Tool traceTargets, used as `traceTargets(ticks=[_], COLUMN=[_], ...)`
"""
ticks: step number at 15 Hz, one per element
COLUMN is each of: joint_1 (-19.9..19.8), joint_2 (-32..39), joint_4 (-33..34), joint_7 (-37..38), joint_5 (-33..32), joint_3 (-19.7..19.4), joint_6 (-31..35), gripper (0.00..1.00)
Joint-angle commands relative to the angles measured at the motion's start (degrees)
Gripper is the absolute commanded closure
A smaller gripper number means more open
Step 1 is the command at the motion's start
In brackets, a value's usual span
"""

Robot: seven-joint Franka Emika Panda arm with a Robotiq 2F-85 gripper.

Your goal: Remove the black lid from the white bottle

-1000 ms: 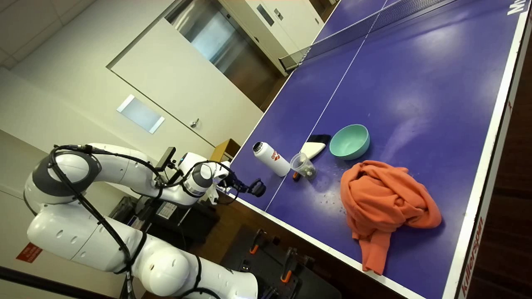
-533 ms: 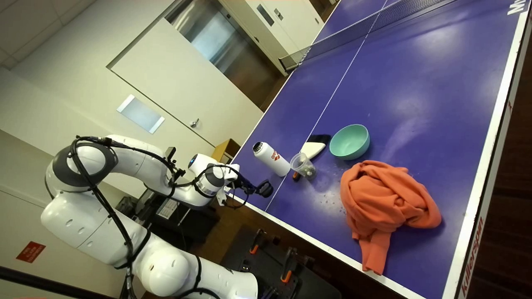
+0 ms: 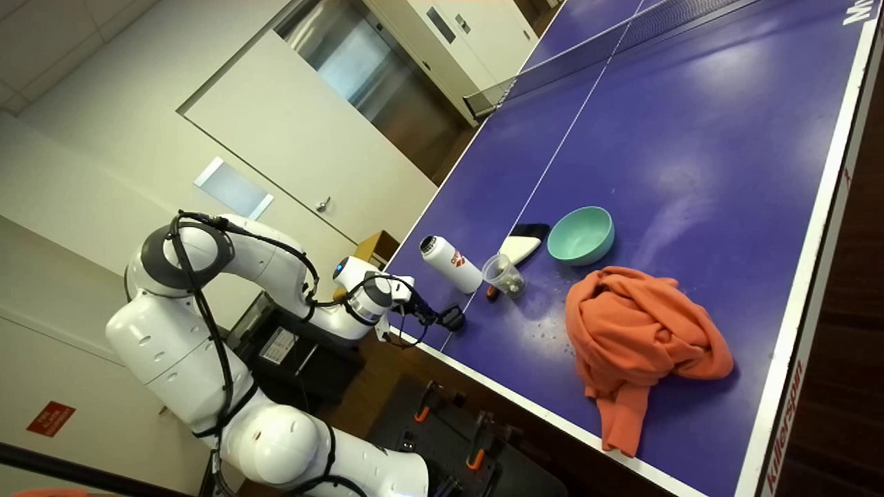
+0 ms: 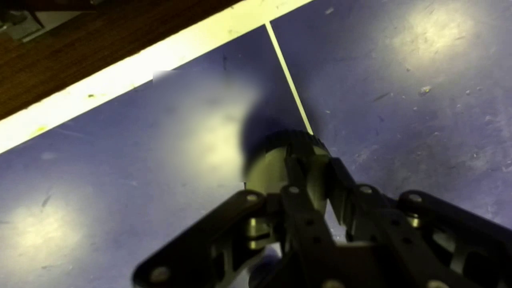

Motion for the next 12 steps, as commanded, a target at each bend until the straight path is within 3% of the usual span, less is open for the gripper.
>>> traceTargets(ticks=[1,2,6,9,12], joint_1=[4.5,5.7,9.3,4.5,0.2], joint_2=[4.4,3.9,-5.2,-13.1,-19.1], joint_4=[2.7,2.6,-1.3,-5.7,-9.2], joint_7=[3.3,3.7,3.2,-3.3,-14.4], joint_5=[-0.6,-0.7,-1.7,-0.3,6.5], joint_3=[-3.0,-3.6,-5.0,1.0,7.3], joint_6=[2.5,2.2,-1.4,-2.8,-4.3], gripper=[0.54,0.53,0.25,0.03,0.00])
